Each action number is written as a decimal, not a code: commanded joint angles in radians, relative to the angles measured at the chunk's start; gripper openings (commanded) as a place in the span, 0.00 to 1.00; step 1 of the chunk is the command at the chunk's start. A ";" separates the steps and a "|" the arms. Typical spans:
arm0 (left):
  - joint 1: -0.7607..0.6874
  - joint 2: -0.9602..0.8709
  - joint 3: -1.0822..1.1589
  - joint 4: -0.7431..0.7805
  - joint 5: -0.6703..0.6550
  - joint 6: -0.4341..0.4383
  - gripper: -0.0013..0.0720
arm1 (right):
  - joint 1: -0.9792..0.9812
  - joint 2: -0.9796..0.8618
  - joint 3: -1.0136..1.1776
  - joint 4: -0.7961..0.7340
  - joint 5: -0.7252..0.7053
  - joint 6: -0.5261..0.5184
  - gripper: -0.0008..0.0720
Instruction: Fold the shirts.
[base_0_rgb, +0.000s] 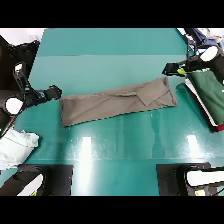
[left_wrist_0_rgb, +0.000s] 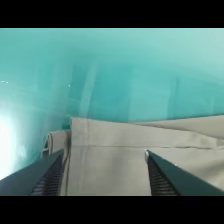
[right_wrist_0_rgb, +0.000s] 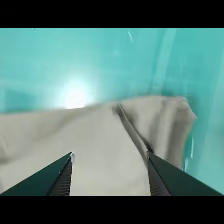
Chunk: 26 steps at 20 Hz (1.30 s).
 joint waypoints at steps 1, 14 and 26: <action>0.000 0.002 0.018 -0.024 -0.100 -0.009 0.86 | -0.082 -0.006 0.030 0.001 0.187 -0.080 0.74; 0.000 0.000 0.018 -0.149 -0.396 0.025 0.06 | -0.290 -0.311 0.031 0.362 0.375 -0.277 0.98; 0.000 -0.001 0.018 -0.169 -0.428 0.051 0.06 | -0.190 -0.431 0.161 0.383 0.452 -0.292 0.62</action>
